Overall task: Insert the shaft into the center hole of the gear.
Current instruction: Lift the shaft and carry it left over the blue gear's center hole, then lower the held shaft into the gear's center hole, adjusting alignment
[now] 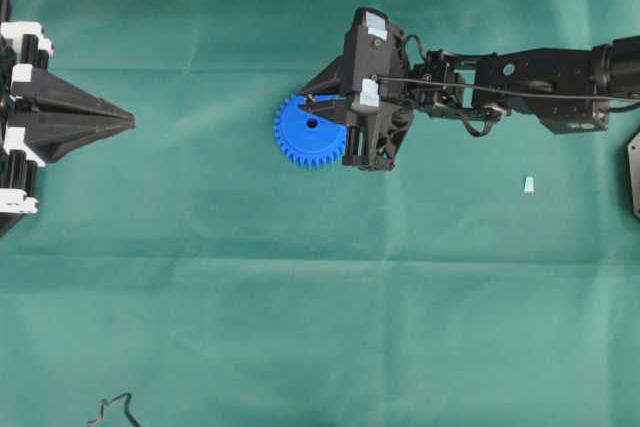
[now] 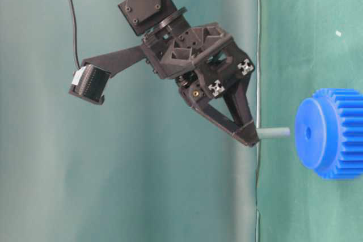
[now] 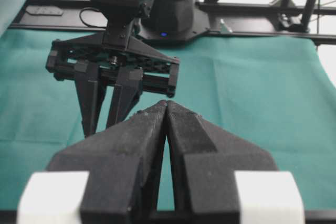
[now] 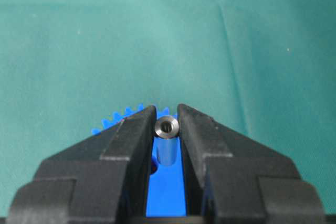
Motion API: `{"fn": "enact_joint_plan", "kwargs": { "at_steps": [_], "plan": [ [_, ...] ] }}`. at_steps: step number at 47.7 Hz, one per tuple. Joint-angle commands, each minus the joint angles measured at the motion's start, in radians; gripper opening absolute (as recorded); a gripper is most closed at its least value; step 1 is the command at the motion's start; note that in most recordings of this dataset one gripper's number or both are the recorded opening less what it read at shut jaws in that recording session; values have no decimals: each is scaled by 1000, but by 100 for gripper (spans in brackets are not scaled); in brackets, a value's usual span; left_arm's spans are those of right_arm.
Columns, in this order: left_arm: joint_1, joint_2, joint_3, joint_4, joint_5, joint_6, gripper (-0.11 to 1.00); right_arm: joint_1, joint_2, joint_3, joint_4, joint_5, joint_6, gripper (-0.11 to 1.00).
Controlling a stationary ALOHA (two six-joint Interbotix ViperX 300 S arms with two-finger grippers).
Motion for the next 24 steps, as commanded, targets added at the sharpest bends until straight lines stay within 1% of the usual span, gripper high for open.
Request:
{"fn": "enact_joint_plan", "kwargs": {
  "at_steps": [1,11,19,24],
  "plan": [
    [-2,8,-28,2,-5,0,0,6,-26,-25,0,-9,5,19],
    [-2,8,-28,2,-5,0,0,29,-2,-25,6,-21,8,19],
    [-2,8,-28,2,-6,0,0,32,35,-23,23,-38,14,20],
    [-2,8,-28,2,-5,-2,0,32,51,-20,23,-48,25,20]
  ]
}}
